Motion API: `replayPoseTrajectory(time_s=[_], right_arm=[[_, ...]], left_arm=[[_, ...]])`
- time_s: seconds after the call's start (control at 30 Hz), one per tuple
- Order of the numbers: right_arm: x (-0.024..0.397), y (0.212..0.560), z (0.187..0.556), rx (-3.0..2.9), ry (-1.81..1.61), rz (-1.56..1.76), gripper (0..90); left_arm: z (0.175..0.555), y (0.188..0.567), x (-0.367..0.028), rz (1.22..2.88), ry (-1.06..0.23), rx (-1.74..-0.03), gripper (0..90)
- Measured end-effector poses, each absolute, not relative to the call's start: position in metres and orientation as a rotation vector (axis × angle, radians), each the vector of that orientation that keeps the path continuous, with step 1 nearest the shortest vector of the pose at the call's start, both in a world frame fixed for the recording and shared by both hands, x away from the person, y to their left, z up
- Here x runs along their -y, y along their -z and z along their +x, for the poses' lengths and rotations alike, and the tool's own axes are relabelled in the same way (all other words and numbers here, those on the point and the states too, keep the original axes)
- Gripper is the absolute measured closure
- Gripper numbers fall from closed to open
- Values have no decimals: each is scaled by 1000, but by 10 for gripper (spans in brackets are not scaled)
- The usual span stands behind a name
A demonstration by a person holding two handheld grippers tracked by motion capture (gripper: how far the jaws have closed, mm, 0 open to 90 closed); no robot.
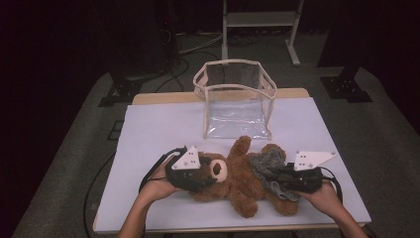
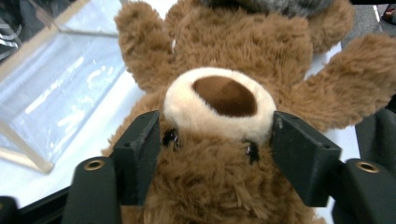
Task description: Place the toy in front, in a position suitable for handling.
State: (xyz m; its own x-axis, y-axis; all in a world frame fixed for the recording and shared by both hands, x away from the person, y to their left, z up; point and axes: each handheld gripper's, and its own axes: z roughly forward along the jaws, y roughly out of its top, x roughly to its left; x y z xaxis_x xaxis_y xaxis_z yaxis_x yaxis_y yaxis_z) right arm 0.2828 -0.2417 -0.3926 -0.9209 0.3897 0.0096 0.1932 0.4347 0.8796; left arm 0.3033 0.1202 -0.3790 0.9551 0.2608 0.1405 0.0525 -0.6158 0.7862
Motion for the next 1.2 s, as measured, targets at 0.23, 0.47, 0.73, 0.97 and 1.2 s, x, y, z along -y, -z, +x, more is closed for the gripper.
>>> replayPoseTrajectory(time_s=[0.23,0.47,0.73,0.97,1.2], right_arm=[[208,377,275,-2517,-1424,374,786],[184,384,276,-2548,-1395,301,790],[216,393,282,-2530,-1449,411,795],[228,392,283,-2535,-1406,432,795],[227,377,290,-2517,-1323,449,795]], left_arm=[[306,388,-114,2194,-274,-235,372],[305,382,-119,2205,-300,-211,357],[303,371,-136,2166,-298,-193,365],[306,392,-125,2203,-229,-205,402],[313,398,-105,2170,-214,-217,417]])
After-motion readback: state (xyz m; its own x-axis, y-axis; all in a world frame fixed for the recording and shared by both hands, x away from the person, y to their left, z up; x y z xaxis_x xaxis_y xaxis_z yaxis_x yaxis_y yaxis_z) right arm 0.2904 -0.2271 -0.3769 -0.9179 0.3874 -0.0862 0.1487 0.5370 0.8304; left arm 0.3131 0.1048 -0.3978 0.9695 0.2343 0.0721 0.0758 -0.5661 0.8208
